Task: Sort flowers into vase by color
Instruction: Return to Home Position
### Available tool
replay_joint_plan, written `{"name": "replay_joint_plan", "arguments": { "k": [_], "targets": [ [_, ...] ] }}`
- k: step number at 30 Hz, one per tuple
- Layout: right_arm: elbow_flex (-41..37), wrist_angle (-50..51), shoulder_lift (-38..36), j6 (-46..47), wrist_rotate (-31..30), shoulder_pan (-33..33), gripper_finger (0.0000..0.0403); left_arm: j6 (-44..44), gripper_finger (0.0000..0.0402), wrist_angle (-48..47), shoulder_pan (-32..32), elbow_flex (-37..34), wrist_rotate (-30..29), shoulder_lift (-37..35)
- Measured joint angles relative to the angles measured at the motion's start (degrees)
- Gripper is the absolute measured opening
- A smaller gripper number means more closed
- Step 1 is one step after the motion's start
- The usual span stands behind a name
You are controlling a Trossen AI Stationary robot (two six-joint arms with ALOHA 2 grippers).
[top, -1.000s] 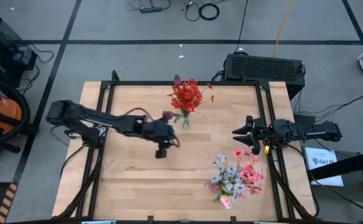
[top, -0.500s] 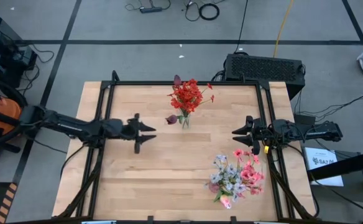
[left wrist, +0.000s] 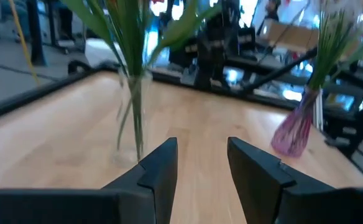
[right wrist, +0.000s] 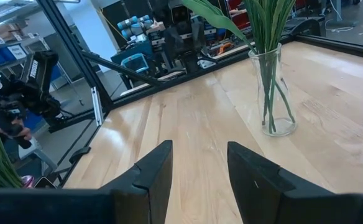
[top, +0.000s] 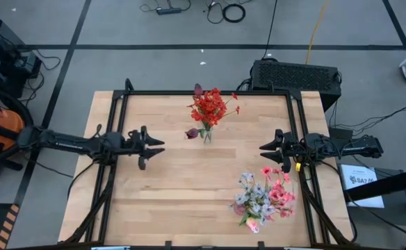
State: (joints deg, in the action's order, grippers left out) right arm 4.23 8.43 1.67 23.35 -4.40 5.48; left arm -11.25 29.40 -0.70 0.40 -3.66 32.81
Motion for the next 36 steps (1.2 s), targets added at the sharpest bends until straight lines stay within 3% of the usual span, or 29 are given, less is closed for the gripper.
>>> {"name": "replay_joint_plan", "arguments": {
  "k": [14,27,36],
  "targets": [
    [0.0,0.0,0.0,0.0,0.0,0.0,0.0144,-1.8,0.0148,0.1,2.0,0.0,-0.6,-10.8],
    [0.0,0.0,0.0,0.0,0.0,0.0,0.0144,-5.4,0.0148,-1.9,2.0,-0.1,1.6,-13.7],
    [0.0,0.0,0.0,0.0,0.0,0.0,0.0144,-5.0,0.0148,-7.5,2.0,-0.1,3.0,-23.3]
  ]
}}
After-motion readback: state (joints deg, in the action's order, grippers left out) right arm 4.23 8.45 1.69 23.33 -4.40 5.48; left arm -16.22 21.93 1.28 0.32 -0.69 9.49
